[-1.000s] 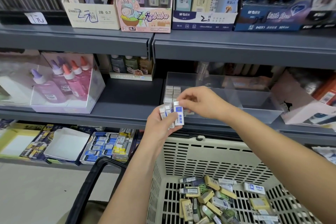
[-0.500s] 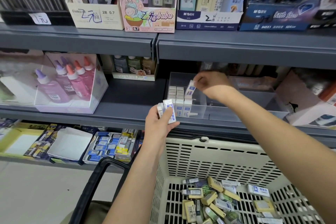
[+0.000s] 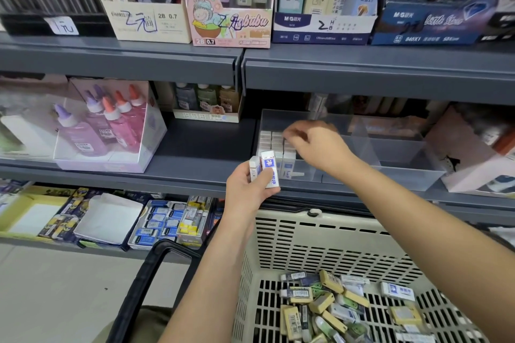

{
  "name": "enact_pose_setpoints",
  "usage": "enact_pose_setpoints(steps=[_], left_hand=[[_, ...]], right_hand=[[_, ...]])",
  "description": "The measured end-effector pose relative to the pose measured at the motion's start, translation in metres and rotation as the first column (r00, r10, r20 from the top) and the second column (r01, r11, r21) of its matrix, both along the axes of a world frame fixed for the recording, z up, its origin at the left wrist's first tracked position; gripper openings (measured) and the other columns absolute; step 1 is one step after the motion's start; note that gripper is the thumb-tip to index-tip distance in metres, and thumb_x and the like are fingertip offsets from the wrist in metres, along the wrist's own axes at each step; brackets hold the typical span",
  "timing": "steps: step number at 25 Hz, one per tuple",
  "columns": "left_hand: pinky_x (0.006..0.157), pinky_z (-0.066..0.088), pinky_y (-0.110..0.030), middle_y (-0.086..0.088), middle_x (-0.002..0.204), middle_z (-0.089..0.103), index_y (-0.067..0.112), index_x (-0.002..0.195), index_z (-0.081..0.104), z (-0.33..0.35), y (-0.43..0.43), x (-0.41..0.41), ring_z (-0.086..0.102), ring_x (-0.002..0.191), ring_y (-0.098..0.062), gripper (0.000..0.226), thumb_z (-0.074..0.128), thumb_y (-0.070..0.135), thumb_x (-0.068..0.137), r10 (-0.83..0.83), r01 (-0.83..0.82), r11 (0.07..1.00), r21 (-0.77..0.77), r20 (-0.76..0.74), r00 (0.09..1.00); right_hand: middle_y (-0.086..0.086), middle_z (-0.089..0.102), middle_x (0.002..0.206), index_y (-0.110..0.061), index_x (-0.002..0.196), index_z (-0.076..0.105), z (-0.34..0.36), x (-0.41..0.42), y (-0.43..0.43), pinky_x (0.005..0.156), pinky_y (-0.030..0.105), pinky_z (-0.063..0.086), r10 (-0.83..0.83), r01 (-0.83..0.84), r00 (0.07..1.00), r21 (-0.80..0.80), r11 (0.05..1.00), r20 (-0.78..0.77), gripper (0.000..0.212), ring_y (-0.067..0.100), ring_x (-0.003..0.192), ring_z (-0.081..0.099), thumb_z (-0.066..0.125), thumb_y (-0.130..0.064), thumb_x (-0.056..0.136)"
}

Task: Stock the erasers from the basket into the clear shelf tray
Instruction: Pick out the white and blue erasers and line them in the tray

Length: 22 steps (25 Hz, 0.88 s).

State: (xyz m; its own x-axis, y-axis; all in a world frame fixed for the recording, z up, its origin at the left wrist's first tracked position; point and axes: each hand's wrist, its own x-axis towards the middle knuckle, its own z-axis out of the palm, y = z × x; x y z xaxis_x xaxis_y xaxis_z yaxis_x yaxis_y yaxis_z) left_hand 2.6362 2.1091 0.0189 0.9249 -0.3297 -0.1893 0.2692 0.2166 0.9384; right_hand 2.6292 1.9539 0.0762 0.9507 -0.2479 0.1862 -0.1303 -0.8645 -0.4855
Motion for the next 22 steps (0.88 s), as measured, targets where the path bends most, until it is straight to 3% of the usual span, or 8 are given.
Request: enact_pose_setpoints(steps=[2,5,8,10,12,14,18,22], left_hand=[[0.064,0.054,-0.021,-0.002,0.092,0.067,0.018,0.098,0.064,0.000,0.000,-0.001,0.066,0.081,-0.010,0.014,0.061,0.008,0.088,-0.042,0.042,0.999,0.002,0.027,0.999],[0.060,0.052,-0.022,-0.006,0.094,0.066,0.015,0.105,0.059,0.002,-0.002,-0.004,0.063,0.074,-0.008,0.015,0.058,0.011,0.090,-0.085,0.084,0.996,0.018,0.031,0.996],[0.050,0.047,-0.022,-0.010,0.099,0.066,0.014,0.103,0.047,0.004,-0.004,-0.002,0.060,0.072,-0.012,0.017,0.052,0.007,0.090,-0.007,0.007,1.000,-0.010,-0.037,0.999],[0.054,0.051,-0.021,-0.004,0.101,0.067,0.017,0.098,0.050,0.003,-0.003,-0.003,0.062,0.077,-0.009,0.011,0.049,0.007,0.092,-0.016,0.015,1.000,0.020,0.038,0.999],[0.063,0.053,-0.020,0.009,0.095,0.068,0.023,0.095,0.057,0.001,-0.001,-0.004,0.065,0.083,-0.004,0.013,0.051,0.011,0.093,-0.031,0.022,0.998,0.064,0.146,0.989],[0.069,0.054,-0.021,0.016,0.086,0.068,0.031,0.093,0.060,-0.001,0.002,-0.004,0.063,0.081,0.000,0.019,0.054,0.014,0.092,-0.016,-0.011,0.993,0.115,0.235,0.972],[0.082,0.051,-0.033,0.004,0.085,0.060,0.037,0.086,0.060,-0.003,0.003,-0.001,0.053,0.076,-0.005,0.022,0.056,0.016,0.091,0.013,-0.068,0.981,0.179,0.294,0.956],[0.075,0.053,-0.022,0.008,0.094,0.067,0.032,0.097,0.059,-0.003,0.003,0.000,0.061,0.079,0.003,0.022,0.057,0.012,0.089,0.018,-0.061,0.984,0.169,0.242,0.970]], right_hand=[[-0.013,0.063,0.076,-0.023,0.092,0.068,0.003,-0.013,0.013,0.066,0.019,0.042,0.142,-0.142,0.990,0.111,0.984,0.010,0.016,0.000,0.069,0.056,0.055,-0.032,0.090],[-0.013,0.061,0.066,-0.026,0.079,0.064,0.005,-0.025,0.013,0.064,0.019,0.044,0.229,-0.211,0.971,0.222,0.952,-0.061,0.008,-0.001,0.059,0.055,0.061,-0.025,0.087],[-0.005,0.068,0.072,-0.029,0.074,0.062,0.014,-0.023,-0.011,0.066,0.025,0.051,0.110,-0.097,0.994,0.349,0.932,-0.018,0.014,0.002,0.060,0.062,0.063,-0.022,0.085],[0.000,0.068,0.077,-0.028,0.072,0.061,0.018,-0.013,-0.029,0.071,0.027,0.052,-0.051,0.024,0.997,0.370,0.929,0.064,0.016,0.007,0.067,0.063,0.064,-0.018,0.084],[-0.004,0.066,0.082,-0.030,0.084,0.062,0.019,0.001,-0.043,0.079,0.028,0.049,-0.172,0.155,0.982,0.199,0.968,0.075,0.005,0.013,0.079,0.061,0.062,-0.025,0.086],[-0.009,0.063,0.085,-0.030,0.097,0.063,0.016,0.012,-0.047,0.079,0.026,0.046,-0.197,0.197,0.979,0.003,0.980,0.042,0.011,0.014,0.085,0.059,0.057,-0.033,0.088],[-0.013,0.061,0.087,-0.036,0.089,0.057,0.003,0.027,-0.039,0.079,0.028,0.047,-0.139,0.139,0.989,-0.013,0.990,-0.057,0.005,0.016,0.089,0.060,0.054,-0.032,0.088],[-0.004,0.068,0.102,-0.029,0.084,0.062,-0.014,0.033,-0.027,0.084,0.031,0.050,-0.083,0.074,0.979,-0.055,0.996,-0.186,0.018,0.021,0.094,0.061,0.050,-0.016,0.088]])
